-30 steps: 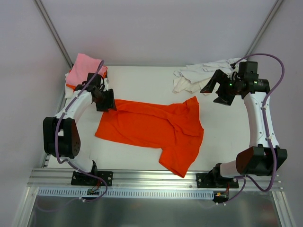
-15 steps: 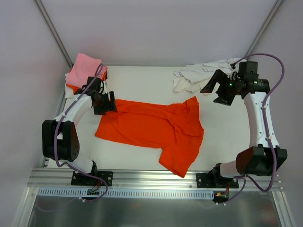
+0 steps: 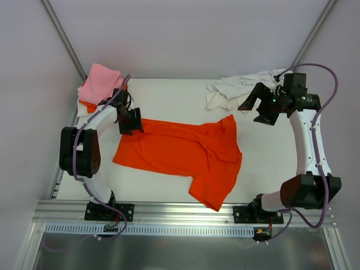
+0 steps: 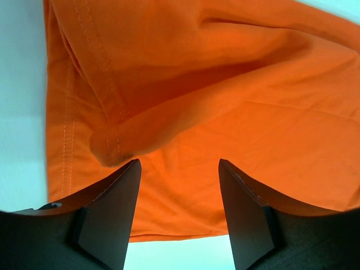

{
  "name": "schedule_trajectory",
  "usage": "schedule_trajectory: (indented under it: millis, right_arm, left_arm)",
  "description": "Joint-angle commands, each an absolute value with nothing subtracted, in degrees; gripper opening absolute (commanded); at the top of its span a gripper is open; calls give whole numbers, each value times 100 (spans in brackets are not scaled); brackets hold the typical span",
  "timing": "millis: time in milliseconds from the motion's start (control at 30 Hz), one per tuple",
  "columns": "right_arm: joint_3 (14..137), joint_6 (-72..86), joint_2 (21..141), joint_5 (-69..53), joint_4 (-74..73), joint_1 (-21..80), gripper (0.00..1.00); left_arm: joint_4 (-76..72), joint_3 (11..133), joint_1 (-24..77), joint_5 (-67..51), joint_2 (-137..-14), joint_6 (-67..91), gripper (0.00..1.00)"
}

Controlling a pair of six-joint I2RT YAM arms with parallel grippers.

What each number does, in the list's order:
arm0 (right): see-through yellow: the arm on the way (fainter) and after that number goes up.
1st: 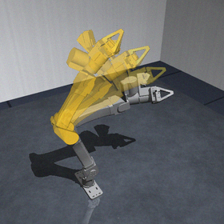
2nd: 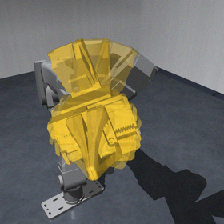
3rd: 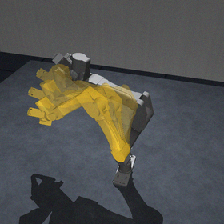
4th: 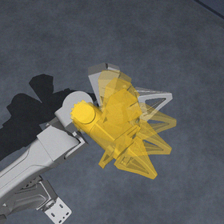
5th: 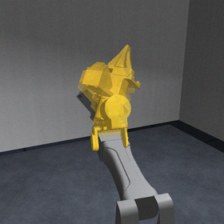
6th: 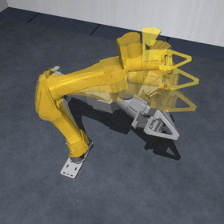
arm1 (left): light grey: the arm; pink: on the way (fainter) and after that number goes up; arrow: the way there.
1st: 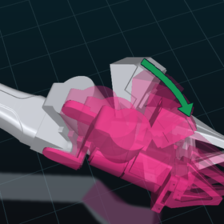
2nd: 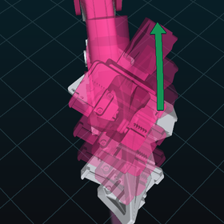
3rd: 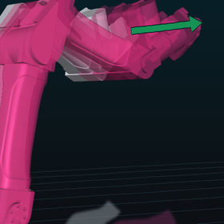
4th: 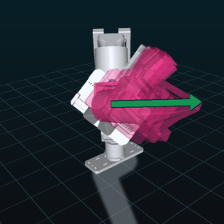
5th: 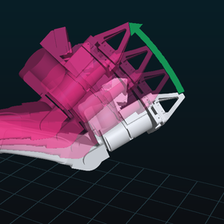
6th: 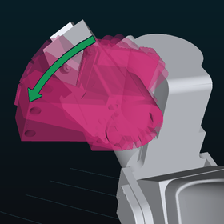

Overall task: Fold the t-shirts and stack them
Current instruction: Fold the flattened tshirt in 1/3 of the way

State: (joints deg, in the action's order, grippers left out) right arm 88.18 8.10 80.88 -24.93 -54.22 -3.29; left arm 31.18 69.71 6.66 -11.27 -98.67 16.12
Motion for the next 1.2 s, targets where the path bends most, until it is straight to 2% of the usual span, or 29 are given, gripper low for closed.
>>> schedule_trajectory:
  millis: [0, 200, 367, 500, 633, 733, 867, 1167]
  right_arm:
    - [8912, 809, 7928, -2619, -5370, -352, 99]
    - [8921, 800, 7937, -2602, -5388, -352, 99]
    - [8912, 817, 7998, -2645, -5361, -352, 99]
    - [8921, 826, 8007, -2646, -5370, -343, 99]
    - [8912, 800, 7998, -2628, -5396, -343, 99]
    - [8947, 809, 8016, -2645, -5440, -343, 99]
    - [9044, 861, 8059, -2689, -5493, -343, 99]
    - [9202, 958, 8270, -2812, -5476, -273, 99]
  left_arm:
    - [3469, 7339, 712, -792, -10072, 1723, 58]
    - [3700, 7594, 668, -194, -9958, 1389, 59]
    - [3191, 7304, 598, -211, -9317, 889, 61]
    - [3453, 7602, 422, -1306, -9456, 63, 60]
    - [3805, 7778, 352, -1871, -9475, -1262, 59]
    - [3841, 7638, 141, -2337, -9387, -1545, 60]
    - [3981, 7594, 114, -2312, -9413, -1828, 65]
    - [4043, 7822, 105, -2285, -10018, -2031, 66]
